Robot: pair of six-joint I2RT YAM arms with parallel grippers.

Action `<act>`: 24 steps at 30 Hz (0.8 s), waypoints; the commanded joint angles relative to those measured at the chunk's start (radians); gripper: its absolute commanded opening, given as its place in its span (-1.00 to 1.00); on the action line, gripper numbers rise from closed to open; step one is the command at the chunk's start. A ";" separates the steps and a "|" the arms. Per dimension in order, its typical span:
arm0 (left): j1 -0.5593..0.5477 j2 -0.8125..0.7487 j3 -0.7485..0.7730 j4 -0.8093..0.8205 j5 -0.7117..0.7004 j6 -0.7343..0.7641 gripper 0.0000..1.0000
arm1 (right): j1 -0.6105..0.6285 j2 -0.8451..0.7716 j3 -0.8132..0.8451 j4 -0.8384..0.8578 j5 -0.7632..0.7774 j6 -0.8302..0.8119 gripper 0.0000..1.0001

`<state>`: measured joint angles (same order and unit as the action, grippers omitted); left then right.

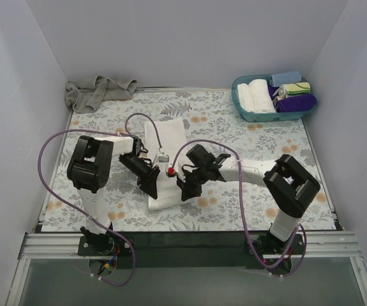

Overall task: Roll the towels
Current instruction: Roll the towel

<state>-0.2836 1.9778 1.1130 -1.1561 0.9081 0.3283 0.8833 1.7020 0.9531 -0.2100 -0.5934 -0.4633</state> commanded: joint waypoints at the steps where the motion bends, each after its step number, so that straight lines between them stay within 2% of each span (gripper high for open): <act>1: 0.003 -0.060 -0.076 0.071 -0.144 0.098 -0.46 | -0.018 0.079 0.076 -0.158 -0.051 0.080 -0.97; 4: 0.003 -0.111 -0.139 0.114 -0.164 0.104 -0.35 | -0.032 0.113 0.110 -0.177 -0.092 0.132 -0.97; 7: 0.006 -0.149 -0.169 0.150 -0.176 0.089 -0.35 | -0.050 0.160 0.142 -0.198 -0.146 0.164 -0.97; 9: 0.049 -0.184 -0.168 0.159 -0.143 0.072 -0.29 | -0.061 0.182 0.153 -0.215 -0.167 0.181 -0.97; 11: 0.117 -0.233 -0.150 0.183 -0.106 0.046 -0.05 | -0.064 0.223 0.177 -0.242 -0.198 0.187 -0.97; 12: 0.141 -0.252 -0.142 0.184 -0.097 0.043 -0.05 | -0.066 0.223 0.190 -0.253 -0.198 0.189 -0.97; 13: 0.159 -0.273 -0.134 0.191 -0.091 0.041 0.06 | -0.066 0.243 0.200 -0.264 -0.209 0.190 -0.97; 15: 0.199 -0.327 -0.111 0.202 -0.090 0.035 0.12 | -0.066 0.261 0.233 -0.296 -0.215 0.199 -0.97; 17: 0.211 -0.427 -0.108 0.220 -0.092 0.034 0.18 | -0.069 0.294 0.266 -0.325 -0.223 0.209 -0.97; 21: 0.199 -0.630 -0.152 0.237 -0.121 0.067 0.27 | -0.067 0.381 0.337 -0.396 -0.244 0.232 -0.97; 24: 0.109 -0.789 -0.229 0.237 -0.199 0.087 0.28 | -0.070 0.404 0.357 -0.399 -0.244 0.248 -0.97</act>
<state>-0.1078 1.3109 0.9508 -0.9318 0.7761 0.3698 0.8101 2.0544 1.2949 -0.5335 -0.8921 -0.2283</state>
